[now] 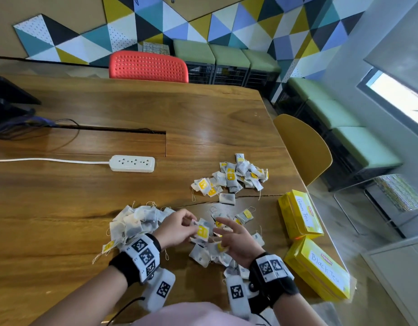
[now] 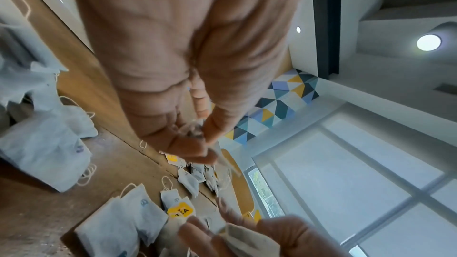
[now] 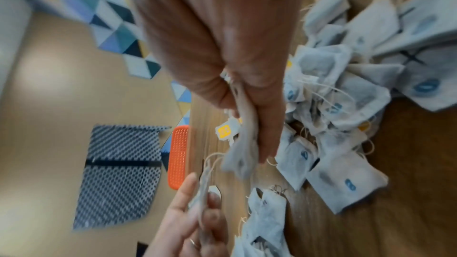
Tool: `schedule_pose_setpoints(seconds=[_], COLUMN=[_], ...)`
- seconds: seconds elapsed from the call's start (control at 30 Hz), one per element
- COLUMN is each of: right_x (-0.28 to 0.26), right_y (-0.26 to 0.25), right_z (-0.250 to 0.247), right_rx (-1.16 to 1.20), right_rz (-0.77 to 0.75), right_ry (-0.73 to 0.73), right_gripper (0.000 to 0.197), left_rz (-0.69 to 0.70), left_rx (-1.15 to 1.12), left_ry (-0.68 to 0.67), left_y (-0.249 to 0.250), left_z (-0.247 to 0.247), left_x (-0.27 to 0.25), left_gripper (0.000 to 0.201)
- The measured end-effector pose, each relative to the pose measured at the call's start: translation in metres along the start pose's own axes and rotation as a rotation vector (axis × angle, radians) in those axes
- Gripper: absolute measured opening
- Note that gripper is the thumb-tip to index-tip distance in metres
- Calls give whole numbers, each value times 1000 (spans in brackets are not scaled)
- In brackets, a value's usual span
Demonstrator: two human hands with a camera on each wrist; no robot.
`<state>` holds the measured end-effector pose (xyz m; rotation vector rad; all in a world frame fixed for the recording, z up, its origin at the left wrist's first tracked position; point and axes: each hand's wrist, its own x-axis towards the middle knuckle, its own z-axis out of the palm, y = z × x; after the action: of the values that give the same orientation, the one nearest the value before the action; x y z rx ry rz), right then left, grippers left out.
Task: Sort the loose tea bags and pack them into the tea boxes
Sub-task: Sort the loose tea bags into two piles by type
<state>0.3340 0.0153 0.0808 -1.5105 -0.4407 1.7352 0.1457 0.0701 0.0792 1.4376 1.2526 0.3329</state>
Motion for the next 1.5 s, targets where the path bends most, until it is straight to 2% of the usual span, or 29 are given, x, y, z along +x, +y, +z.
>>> schedule_pose_setpoints(seconds=[0.1,0.2,0.33,0.4,0.5,0.6,0.67,0.83,1.07,1.17,1.27,1.37,1.5], right_x=[0,-3,-1,-3,-5,-4,-2,4,1,-2,-6,-9,-7], right_y=[-3,-5,-5,-6,-2,3,6,6,2,2,-4,-9,-16], right_z=[-13,-20,-27,-25,-21,-17,-17,-19,-19,-20,-19,-18,-24], right_rx=[297,480,472,424,403,364,373,392,489,489,489,581,694], right_rz=[112,144,165,189,198,174,163,140,130,119,97,101,134], right_ry=[29,39,70,37,16,-8,-7,7,-36,-52,-102,-162,-275], right_gripper=[47,35,21,13,15,26,36,29,30,40,20,16,36], left_rz=[55,53,94,134,165,88,4,-140,-131,-116,-120,-126,-132], left_rx=[-132,-229,-216,-166,-147,-341,-412,-587,-770,-786,-766,-712,-681], left_ry=[2,2,-82,-40,40,4,-18,-103,-184,-182,-154,-132,-121], left_y=[4,3,-2,-5,-8,-1,4,7,7,7,6,6,5], left_z=[-6,-10,-13,-12,-10,-7,-9,-18,-21,-20,-18,-16,-13], left_x=[1,0,-3,-2,0,-3,-6,-9,-13,-14,-12,-10,-10], left_gripper=[21,20,48,45,30,18,21,31,36,37,38,36,35])
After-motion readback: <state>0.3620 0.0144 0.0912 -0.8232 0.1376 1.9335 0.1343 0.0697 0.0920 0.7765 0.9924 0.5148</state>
